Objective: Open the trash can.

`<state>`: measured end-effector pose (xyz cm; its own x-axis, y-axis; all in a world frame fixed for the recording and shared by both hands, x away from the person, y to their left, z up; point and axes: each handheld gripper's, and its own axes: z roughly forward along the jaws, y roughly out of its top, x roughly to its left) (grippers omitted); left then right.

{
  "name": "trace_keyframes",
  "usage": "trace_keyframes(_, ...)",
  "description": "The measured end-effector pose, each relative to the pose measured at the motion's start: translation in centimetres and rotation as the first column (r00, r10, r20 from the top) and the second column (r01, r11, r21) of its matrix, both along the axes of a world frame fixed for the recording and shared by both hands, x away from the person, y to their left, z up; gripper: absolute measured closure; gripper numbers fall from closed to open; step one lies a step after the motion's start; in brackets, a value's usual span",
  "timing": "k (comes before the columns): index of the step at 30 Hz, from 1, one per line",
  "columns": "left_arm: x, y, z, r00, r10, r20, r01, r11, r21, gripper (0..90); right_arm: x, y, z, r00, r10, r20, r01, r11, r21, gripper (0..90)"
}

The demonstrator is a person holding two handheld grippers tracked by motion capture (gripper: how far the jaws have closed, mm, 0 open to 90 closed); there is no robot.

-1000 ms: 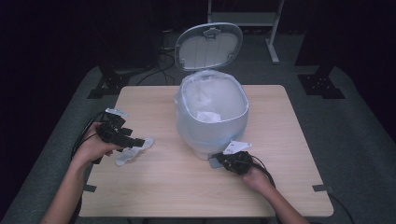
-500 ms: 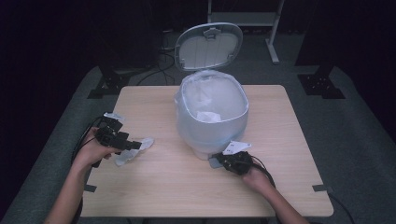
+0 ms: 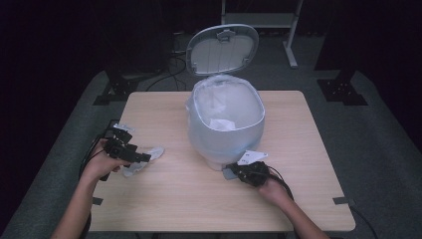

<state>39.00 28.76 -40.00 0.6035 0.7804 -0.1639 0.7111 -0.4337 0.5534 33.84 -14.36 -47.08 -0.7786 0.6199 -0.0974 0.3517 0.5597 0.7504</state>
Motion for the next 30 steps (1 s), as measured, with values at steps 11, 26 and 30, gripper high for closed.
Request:
trace_keyframes(11,0.4,0.3,-1.3,0.9996,0.02,-0.018,-0.02,0.9998,0.003,18.9,0.0,0.0,0.0,1.0,-0.001,0.0,0.001,1.0,0.002,80.7)
trace_keyframes(26,0.8,0.7,-2.6,0.9976,0.051,-0.048,-0.05,0.9987,0.012,21.7,0.0,0.0,0.0,1.0,0.0,-0.001,0.0,1.0,0.002,80.7)
trace_keyframes(30,1.0,0.8,-2.9,0.9965,0.06,-0.058,-0.059,0.9981,0.02,21.8,0.0,0.0,0.0,1.0,0.0,-0.001,0.0,1.0,0.001,80.7)
